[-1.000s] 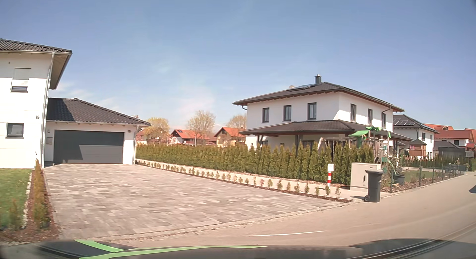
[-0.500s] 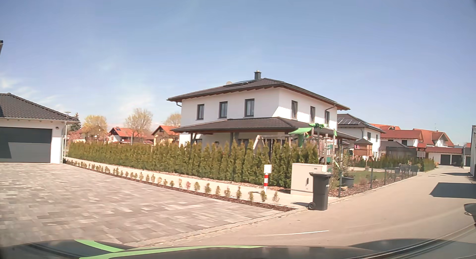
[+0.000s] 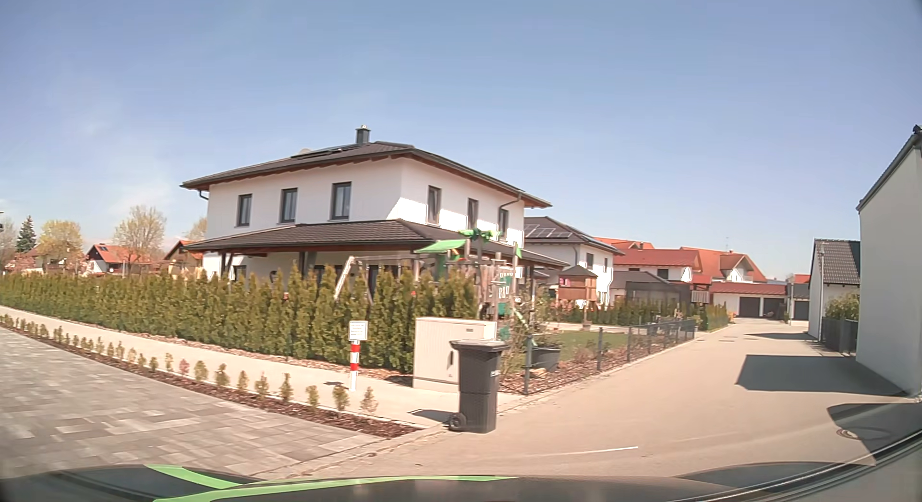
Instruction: Follow the waypoints while adhering to traffic rules and regulations
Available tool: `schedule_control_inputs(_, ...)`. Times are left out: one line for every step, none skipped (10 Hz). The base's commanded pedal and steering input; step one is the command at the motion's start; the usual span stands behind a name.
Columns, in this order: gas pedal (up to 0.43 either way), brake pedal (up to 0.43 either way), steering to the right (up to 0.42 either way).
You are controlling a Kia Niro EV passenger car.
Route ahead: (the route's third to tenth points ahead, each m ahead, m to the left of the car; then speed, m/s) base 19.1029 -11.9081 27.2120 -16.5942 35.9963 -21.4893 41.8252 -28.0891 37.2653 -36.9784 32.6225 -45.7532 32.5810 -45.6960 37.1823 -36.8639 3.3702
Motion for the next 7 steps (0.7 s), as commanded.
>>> schedule_control_inputs(0.157,0.0,0.565)
schedule_control_inputs(0.169,0.0,0.534)
schedule_control_inputs(0.177,0.0,0.509)
schedule_control_inputs(0.177,0.0,0.47)
schedule_control_inputs(0.177,0.0,0.431)
schedule_control_inputs(0.189,0.0,0.399)
schedule_control_inputs(0.189,0.0,0.371)
